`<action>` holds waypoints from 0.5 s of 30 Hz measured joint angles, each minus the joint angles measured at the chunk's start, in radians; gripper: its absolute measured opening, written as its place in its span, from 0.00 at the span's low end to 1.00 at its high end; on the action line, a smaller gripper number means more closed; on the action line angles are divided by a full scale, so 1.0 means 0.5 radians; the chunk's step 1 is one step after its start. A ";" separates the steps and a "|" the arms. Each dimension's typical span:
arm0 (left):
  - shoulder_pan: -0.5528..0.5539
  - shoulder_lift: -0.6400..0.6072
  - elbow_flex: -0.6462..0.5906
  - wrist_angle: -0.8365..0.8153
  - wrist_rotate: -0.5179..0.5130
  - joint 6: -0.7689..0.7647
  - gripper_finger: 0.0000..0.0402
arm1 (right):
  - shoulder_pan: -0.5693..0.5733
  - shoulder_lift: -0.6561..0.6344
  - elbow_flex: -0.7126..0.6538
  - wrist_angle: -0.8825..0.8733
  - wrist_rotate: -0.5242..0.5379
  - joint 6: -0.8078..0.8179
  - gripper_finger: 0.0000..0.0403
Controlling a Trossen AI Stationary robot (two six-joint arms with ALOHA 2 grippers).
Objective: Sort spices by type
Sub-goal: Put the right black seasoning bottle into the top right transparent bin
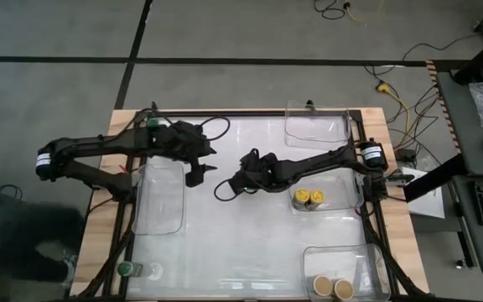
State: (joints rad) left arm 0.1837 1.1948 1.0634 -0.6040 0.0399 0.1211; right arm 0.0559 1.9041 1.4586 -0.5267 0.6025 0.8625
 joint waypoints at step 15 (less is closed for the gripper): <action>0.000 -0.103 -0.071 0.044 0.011 0.055 0.59 | -0.035 0.031 -0.006 -0.030 0.022 0.185 0.74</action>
State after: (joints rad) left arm 0.1837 1.1433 1.0277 -0.5819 0.0452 0.1486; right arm 0.0383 1.9198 1.4555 -0.5417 0.6135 0.9552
